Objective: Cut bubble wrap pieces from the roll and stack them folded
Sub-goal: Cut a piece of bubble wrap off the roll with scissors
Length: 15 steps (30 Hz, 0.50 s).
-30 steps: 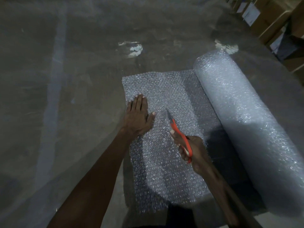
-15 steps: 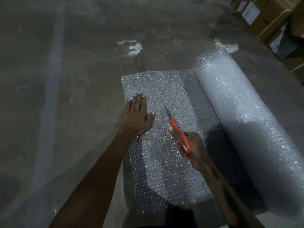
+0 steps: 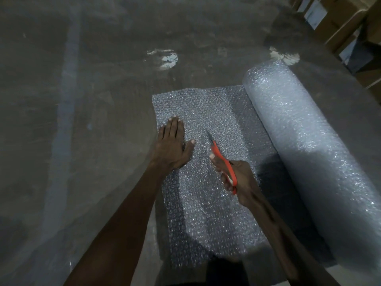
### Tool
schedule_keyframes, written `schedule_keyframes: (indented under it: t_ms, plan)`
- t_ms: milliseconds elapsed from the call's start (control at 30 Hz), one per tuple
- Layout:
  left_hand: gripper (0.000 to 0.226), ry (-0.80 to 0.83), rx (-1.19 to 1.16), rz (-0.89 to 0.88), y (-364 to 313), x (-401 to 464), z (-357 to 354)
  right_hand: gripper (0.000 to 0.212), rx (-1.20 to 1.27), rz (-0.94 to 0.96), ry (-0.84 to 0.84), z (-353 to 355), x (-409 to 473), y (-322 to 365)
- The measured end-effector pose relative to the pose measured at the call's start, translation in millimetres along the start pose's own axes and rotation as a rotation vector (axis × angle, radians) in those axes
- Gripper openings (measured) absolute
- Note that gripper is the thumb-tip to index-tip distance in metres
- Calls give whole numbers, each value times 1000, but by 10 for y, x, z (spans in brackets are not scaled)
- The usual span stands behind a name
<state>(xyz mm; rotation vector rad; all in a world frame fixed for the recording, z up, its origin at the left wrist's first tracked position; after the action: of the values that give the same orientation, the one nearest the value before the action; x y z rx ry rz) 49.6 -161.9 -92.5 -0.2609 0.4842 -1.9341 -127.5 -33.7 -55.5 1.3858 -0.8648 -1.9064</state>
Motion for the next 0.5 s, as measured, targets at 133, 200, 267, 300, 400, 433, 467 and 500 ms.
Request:
schedule_keyframes:
  t_ms: [133, 200, 267, 300, 400, 433, 467, 500]
  plan:
    - [84, 9, 4, -1, 10, 4, -18, 52, 5, -7, 18, 5, 43, 11]
    - [84, 8, 8, -1, 21, 8, -27, 56, 0, -8, 21, 10, 51, 1]
    - [84, 8, 15, 0, 24, 13, -26, 63, -2, -9, 18, 5, 49, 13]
    - [84, 7, 18, -2, 23, 13, -24, 65, 3, -11, 15, 0, 46, 34]
    - [83, 10, 22, -4, 14, 7, -16, 59, 27, -23, 18, -7, 76, 77]
    - [83, 13, 24, -3, 14, 6, -16, 59, 24, -25, 20, -10, 87, 82]
    - [83, 15, 28, -1, 13, 6, -16, 63, 18, -22, 22, -12, 99, 81]
    - [83, 15, 31, -1, 14, 7, -15, 69, 13, -17, 23, -17, 107, 77]
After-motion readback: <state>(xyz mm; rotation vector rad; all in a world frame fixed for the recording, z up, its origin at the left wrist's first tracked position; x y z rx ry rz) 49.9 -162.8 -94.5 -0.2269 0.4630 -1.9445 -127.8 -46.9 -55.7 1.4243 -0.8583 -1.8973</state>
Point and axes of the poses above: each hand's wrist, its own x-axis towards the middle knuckle, its own z-axis out of the back of the hand, y = z × x, the point moved 5 cm from there along x, towards the middle knuckle, and after that the axes turned 10 degrees about -x, right-handed, at the moved point
